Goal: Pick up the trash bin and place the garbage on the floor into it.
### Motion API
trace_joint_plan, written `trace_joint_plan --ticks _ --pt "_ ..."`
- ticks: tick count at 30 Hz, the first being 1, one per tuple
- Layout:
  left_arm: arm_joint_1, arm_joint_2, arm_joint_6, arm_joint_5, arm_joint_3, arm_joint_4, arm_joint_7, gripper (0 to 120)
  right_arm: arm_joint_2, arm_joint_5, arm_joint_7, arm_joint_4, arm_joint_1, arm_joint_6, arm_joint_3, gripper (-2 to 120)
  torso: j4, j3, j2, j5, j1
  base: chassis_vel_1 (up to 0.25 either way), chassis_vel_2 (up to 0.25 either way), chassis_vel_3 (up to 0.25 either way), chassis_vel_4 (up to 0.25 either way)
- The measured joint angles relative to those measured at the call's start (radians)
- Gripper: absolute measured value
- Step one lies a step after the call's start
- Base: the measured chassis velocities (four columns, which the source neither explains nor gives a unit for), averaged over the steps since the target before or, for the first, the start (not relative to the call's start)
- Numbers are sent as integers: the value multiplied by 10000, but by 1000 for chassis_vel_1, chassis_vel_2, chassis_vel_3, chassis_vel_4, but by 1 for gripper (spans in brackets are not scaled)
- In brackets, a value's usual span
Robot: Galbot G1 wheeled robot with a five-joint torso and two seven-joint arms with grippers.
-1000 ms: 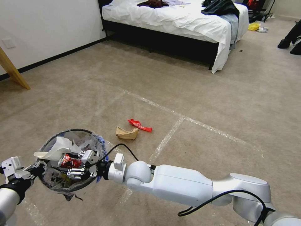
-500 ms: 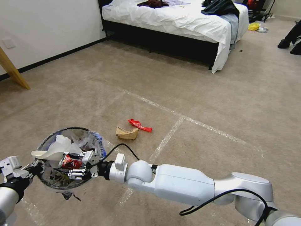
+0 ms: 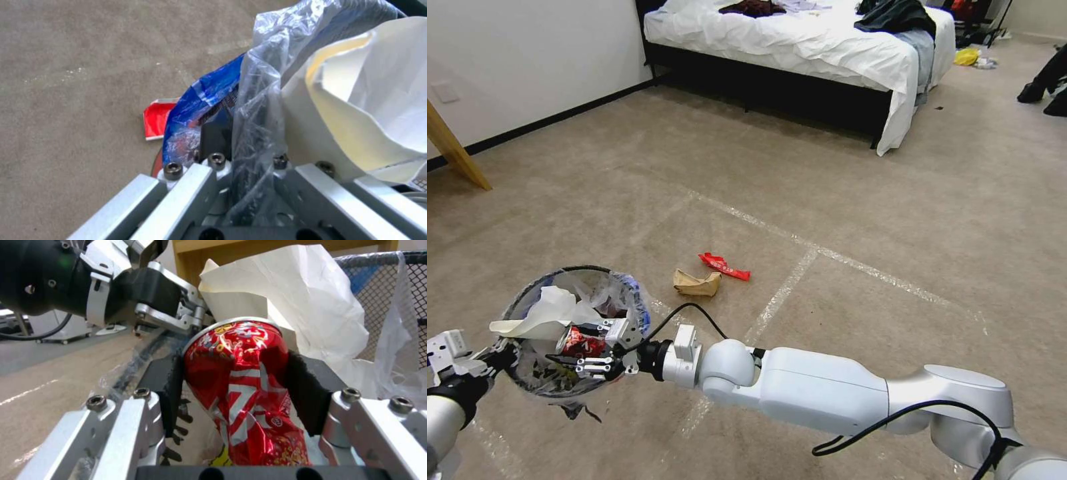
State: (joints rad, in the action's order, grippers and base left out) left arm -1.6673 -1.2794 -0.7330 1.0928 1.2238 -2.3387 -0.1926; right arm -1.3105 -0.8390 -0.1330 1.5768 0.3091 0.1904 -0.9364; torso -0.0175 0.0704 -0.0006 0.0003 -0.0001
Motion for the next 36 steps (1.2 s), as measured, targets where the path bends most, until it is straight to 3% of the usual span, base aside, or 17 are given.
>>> trace_joint_plan --ticks 10,12,15,36 --pt "-57 -37 0 -1 14 -33 -4 1 -9 29 25 4 -6 -8 19 82 0 0 0 0 0 0 0 0 0" --pt "-59 -44 0 -1 18 -37 -4 1 -11 40 22 3 -5 -8 33 95 0 0 0 0 0 0 0 0 0" --pt "-42 -49 0 -2 18 -39 -4 1 -9 44 17 -4 -5 -8 39 99 0 0 0 0 0 0 0 0 0" --pt "52 -20 -8 -33 13 131 2 1 -127 -87 -10 592 -382 10 768 98 0 0 0 0 0 0 0 0 0"
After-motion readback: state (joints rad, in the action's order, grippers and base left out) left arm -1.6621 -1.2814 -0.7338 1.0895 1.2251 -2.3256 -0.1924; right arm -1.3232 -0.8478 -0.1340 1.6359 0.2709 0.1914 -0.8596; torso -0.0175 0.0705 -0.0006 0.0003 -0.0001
